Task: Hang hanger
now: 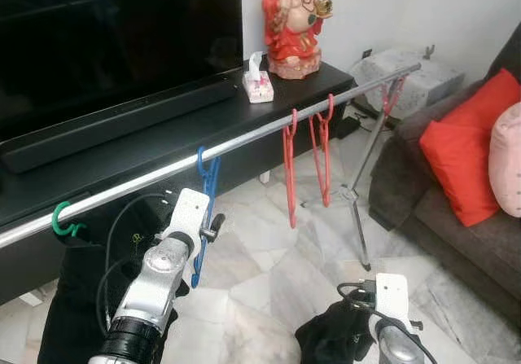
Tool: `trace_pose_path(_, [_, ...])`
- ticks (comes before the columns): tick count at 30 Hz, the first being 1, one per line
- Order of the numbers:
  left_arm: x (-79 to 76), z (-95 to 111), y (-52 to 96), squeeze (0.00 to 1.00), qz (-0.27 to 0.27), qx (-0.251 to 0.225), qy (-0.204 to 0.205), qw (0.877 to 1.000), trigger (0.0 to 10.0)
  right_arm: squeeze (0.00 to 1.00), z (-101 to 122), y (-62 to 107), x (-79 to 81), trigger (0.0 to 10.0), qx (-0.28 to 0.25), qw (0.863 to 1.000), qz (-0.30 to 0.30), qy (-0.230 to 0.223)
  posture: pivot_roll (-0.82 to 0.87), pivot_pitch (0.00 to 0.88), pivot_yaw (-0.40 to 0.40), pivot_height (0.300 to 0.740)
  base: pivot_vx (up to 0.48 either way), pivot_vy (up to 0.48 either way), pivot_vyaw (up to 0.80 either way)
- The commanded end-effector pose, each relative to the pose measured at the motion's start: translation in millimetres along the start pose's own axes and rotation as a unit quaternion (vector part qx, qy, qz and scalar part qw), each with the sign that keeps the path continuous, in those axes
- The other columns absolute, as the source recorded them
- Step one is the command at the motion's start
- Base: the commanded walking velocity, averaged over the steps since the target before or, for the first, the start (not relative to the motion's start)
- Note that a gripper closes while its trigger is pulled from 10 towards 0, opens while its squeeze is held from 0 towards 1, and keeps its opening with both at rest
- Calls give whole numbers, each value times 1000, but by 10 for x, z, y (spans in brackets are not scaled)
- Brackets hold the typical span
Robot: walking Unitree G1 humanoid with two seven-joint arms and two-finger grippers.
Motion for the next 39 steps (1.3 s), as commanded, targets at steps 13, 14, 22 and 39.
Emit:
trace_pose_path(13, [-24, 153, -168, 0, 20, -20, -3, 1000, 0, 0, 163, -35, -8, 10000, -33, 999, -2, 0, -119, 0, -28, 740, 0, 0, 0])
trace_pose_path(14, [-24, 152, -171, 0, 20, -20, -3, 1000, 0, 0, 166, -35, -6, 10000, -33, 999, -2, 0, -119, 0, -28, 740, 0, 0, 0])
trace_pose_path(22, [6, 117, -172, 0, 24, -19, -8, 999, 0, 0, 191, -36, 11, 10000, -39, 999, -1, 2, -115, 0, -29, 740, 0, 0, 0])
trace_pose_path(39, [-28, 83, -184, 0, 18, -17, -9, 1000, 0, 0, 208, -32, 40, 10000, -42, 999, 0, 1, -115, 0, -26, 740, 0, 0, 0])
Point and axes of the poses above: a point about 5 cm out from each wrist's last joint towards the gripper, its own y axis pointing back from the gripper into the wrist, its own z axis along the axis of the wrist's last joint, x = y × z, the point moved 4 cm from there along -y, pointing out of the wrist towards the gripper, and after that the axes turned 2 degrees about y, right-handed, at the moved point
